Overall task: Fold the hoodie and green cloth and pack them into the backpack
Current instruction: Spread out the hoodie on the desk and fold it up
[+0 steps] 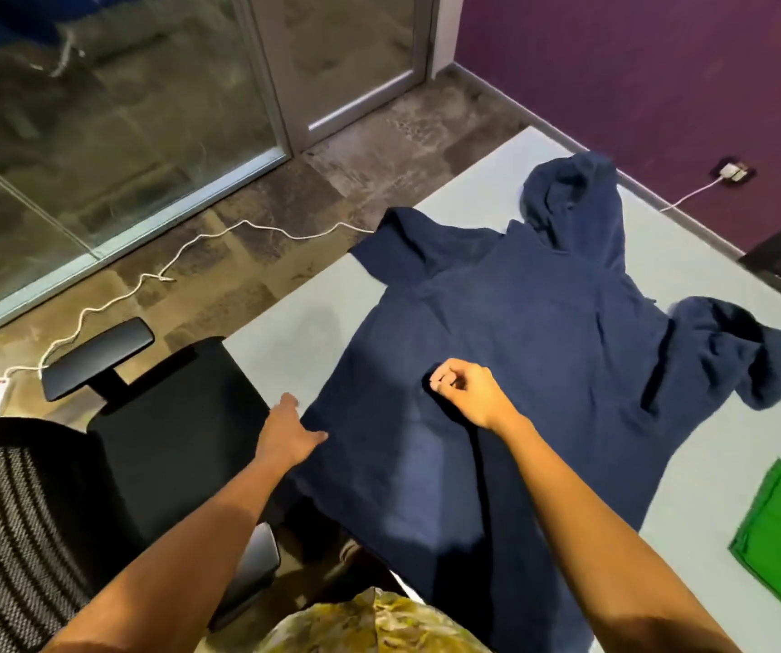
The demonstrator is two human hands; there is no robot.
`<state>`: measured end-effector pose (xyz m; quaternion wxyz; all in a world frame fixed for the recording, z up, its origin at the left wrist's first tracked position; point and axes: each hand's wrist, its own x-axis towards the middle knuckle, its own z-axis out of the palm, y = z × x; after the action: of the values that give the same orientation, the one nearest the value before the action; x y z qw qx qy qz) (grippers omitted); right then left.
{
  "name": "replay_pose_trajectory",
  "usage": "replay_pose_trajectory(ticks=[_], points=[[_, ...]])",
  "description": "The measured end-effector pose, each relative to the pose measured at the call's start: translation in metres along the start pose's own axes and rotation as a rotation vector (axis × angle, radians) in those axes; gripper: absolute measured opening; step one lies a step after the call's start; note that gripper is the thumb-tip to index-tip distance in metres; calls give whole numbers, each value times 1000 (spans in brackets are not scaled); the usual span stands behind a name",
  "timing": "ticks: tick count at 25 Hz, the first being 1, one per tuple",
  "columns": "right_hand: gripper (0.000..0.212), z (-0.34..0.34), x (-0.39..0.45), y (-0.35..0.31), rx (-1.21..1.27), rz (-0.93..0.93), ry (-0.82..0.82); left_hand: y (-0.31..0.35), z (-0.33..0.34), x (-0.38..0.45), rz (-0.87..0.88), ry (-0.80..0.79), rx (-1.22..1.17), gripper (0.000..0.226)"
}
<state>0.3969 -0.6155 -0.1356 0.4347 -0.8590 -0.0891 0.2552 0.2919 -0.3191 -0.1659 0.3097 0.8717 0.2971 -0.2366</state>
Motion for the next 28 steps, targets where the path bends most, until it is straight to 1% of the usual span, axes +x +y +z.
replay_pose_trajectory(ticks=[2, 3, 4, 5, 7, 9, 11, 13, 14, 15, 17, 19, 22, 23, 24, 25, 26, 28], points=[[15, -2, 43, -15, -42, 13, -14, -1, -9, 14, 21, -130, 178, 38], [12, -2, 64, -22, -56, 29, -12, -4, -10, 23, 24, -200, 262, 34], [9, -2, 82, -27, -78, 51, 5, -4, -13, 28, 12, -261, 338, 37], [13, -1, 98, -29, -123, 75, 33, -2, -16, 33, -5, -314, 397, 40], [41, -2, 126, -31, -330, 158, 93, 2, -24, 43, -51, -407, 477, 46], [70, -6, 140, -31, -453, 247, 168, 11, -32, 55, -99, -555, 573, 42], [91, -16, 149, -28, -438, 326, 220, 26, -40, 71, -151, -679, 695, 39], [107, -27, 154, -20, -418, 400, 204, 47, -51, 79, -165, -726, 739, 33], [116, -33, 155, -15, -419, 441, 183, 58, -55, 87, -161, -706, 684, 33], [124, -39, 154, -8, -420, 489, 153, 72, -58, 97, -150, -655, 581, 35], [136, -49, 152, 4, -391, 589, 80, 108, -65, 120, -100, -487, 362, 40], [142, -53, 152, 11, -364, 631, 35, 140, -65, 152, -17, -271, 244, 43], [149, -57, 159, 3, -354, 679, -4, 180, -73, 182, 84, 107, 36, 43], [152, -59, 162, 0, -347, 700, -11, 189, -75, 192, 94, 199, 39, 46], [154, -60, 165, -2, -342, 716, -18, 196, -76, 202, 79, 224, 97, 51], [155, -61, 167, -3, -340, 728, -25, 202, -76, 212, 45, 192, 151, 59], [156, -61, 168, -4, -337, 737, -33, 208, -74, 225, -9, 124, 151, 67], [158, -62, 169, -3, -324, 747, -37, 215, -66, 250, -133, -49, -3, 79]])
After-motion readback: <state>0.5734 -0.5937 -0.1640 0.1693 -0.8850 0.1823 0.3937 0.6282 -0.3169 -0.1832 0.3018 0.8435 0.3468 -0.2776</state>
